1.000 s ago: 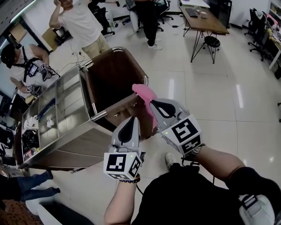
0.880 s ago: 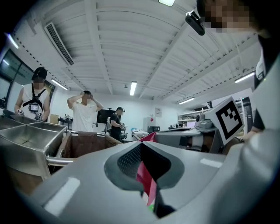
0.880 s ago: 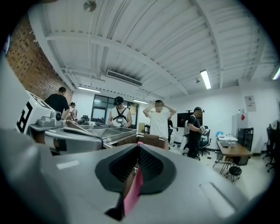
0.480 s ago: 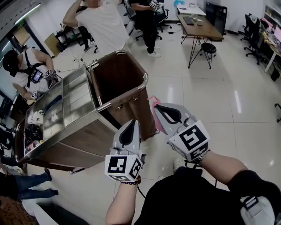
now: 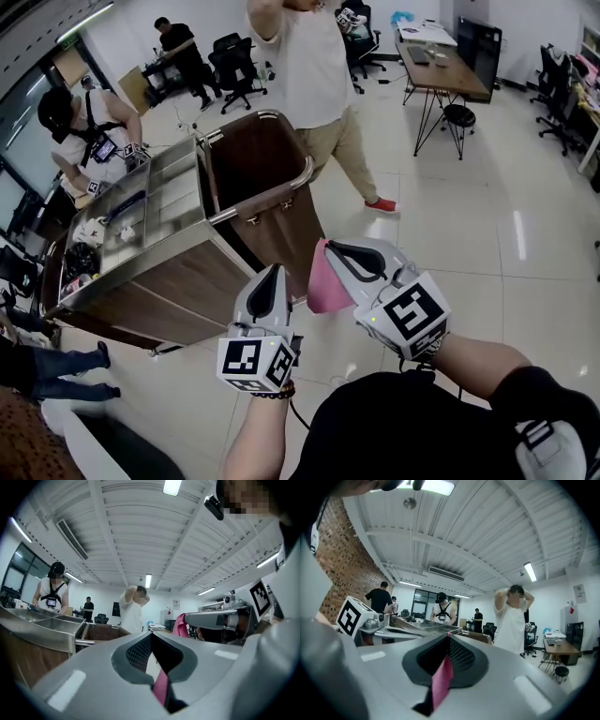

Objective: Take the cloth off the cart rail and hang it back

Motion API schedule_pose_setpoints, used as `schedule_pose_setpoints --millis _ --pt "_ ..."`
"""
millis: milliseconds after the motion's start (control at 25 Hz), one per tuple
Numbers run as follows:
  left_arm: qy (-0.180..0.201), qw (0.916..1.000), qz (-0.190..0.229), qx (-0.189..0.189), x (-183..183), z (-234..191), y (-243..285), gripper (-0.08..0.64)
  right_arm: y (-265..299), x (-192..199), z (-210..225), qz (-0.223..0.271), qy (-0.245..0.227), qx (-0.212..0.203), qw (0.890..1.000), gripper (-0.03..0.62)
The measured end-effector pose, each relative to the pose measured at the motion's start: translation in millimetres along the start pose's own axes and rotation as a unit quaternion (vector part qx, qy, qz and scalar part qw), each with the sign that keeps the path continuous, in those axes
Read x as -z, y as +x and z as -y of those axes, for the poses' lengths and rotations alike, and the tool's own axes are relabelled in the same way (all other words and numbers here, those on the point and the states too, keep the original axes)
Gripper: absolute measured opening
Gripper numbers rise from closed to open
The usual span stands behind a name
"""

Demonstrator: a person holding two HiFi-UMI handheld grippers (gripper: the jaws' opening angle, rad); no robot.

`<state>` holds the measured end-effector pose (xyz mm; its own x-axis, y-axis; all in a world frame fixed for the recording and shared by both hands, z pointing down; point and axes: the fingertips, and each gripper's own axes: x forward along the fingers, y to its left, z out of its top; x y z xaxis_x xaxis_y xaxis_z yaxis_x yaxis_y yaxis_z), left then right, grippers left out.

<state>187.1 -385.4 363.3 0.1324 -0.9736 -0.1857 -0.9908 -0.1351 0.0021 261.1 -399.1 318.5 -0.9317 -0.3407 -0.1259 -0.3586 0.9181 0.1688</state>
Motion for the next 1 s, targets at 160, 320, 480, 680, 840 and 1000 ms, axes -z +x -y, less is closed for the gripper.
schedule_pose_setpoints --millis 160,320,480,680,840,1000 --pt "0.005 0.9998 -0.001 -0.021 -3 28 -10 0.003 -31 -12 -6 0.008 0.006 -0.025 1.000 0.005" --pt "0.015 0.9993 -0.007 -0.033 0 57 -20 0.003 -61 -20 -6 0.028 -0.004 -0.043 0.999 0.005" --pt "0.021 0.9990 -0.009 -0.037 -1 78 -26 0.003 -85 -26 -6 0.033 0.006 -0.051 0.998 0.005" --pt "0.032 0.9990 -0.001 -0.030 -12 89 -34 0.003 -102 -32 -21 -0.010 0.077 -0.038 0.996 0.005" --pt "0.036 0.9990 0.002 -0.025 -27 88 -46 0.003 -101 -44 -32 0.018 0.039 -0.041 0.998 0.005" --pt "0.041 0.9990 0.004 -0.018 -42 86 -62 0.003 -100 -60 -50 0.021 0.038 -0.038 0.998 0.003"
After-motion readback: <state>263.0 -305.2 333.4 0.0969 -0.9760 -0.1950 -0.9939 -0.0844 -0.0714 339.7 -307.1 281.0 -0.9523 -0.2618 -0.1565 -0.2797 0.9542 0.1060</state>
